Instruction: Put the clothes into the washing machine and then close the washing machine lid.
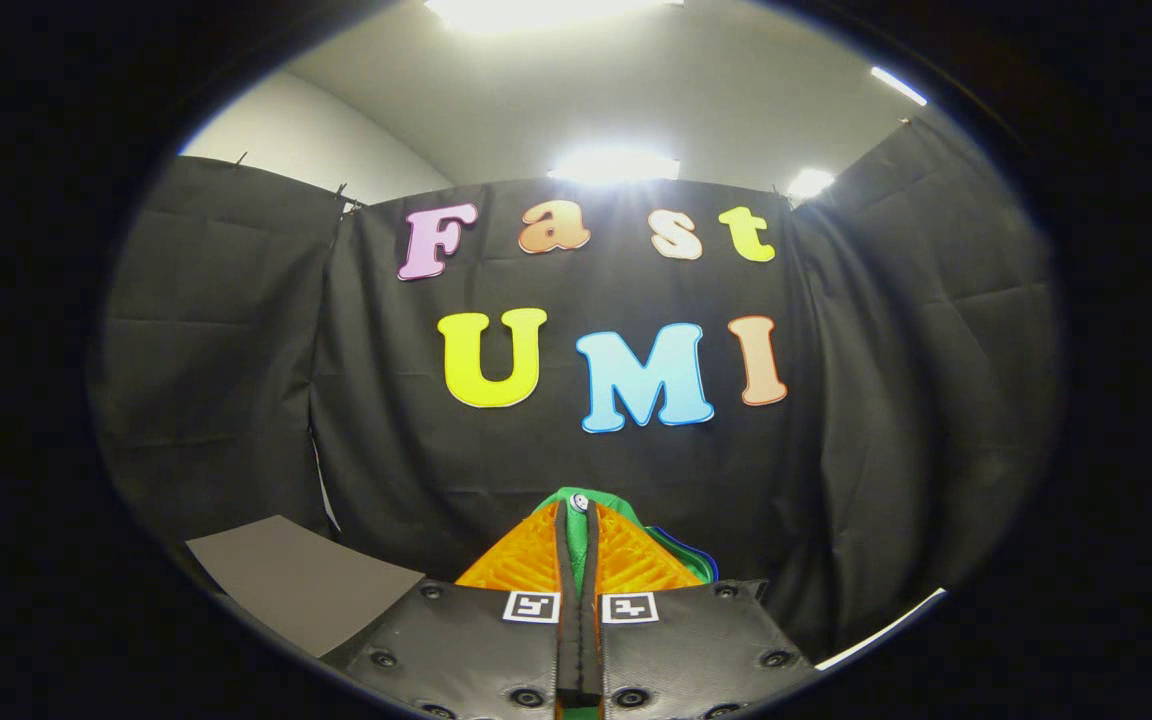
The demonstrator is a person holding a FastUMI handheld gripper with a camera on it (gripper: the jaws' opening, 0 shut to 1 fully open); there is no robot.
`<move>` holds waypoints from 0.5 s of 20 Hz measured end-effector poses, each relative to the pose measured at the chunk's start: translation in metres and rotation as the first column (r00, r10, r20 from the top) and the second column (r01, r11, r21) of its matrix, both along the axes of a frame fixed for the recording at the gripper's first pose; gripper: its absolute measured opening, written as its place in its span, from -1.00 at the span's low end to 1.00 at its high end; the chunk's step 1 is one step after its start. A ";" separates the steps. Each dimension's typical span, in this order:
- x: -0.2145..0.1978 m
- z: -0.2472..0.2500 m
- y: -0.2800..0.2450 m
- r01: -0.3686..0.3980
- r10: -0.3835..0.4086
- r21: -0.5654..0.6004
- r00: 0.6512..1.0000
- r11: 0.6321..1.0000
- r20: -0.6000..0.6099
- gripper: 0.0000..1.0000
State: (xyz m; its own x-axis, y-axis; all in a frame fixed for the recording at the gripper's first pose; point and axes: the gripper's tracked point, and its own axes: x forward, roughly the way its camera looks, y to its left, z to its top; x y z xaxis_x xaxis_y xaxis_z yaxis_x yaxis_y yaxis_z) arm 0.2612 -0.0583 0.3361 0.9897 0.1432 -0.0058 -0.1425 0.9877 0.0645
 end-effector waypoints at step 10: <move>0.022 -0.074 -0.016 0.028 -0.026 0.031 0.996 0.999 -0.082 -0.97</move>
State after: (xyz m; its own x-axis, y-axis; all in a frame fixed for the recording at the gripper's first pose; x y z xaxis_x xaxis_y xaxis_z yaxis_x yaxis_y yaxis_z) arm 0.2834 -0.0746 0.2620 0.9896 0.1178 -0.0824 -0.1088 0.9883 0.1070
